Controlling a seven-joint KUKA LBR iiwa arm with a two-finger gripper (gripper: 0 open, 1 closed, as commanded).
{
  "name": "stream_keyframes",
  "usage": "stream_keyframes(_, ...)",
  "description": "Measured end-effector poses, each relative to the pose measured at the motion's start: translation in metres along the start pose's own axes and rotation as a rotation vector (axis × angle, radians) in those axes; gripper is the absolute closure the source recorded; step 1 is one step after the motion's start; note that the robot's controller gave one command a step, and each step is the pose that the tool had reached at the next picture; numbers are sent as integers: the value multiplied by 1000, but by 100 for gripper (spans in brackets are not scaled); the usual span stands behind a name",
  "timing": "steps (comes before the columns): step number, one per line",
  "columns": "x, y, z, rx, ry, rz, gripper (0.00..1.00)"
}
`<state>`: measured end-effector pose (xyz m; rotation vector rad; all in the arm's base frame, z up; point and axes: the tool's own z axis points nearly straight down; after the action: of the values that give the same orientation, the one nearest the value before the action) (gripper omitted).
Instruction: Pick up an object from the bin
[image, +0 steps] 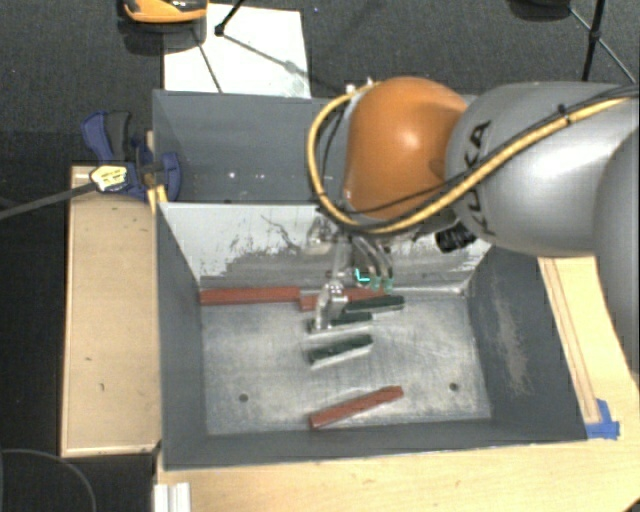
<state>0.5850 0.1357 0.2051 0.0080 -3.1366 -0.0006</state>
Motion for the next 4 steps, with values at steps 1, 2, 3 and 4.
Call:
stream_keyframes(1,-2,-1,-5,-1,-8,3,0)
stream_keyframes(2,15,-11,29,-1,-14,-61,0)
stream_keyframes(3,20,-15,43,-1,-11,-84,0)
stream_keyframes(4,15,-1,63,3,5,-187,0)
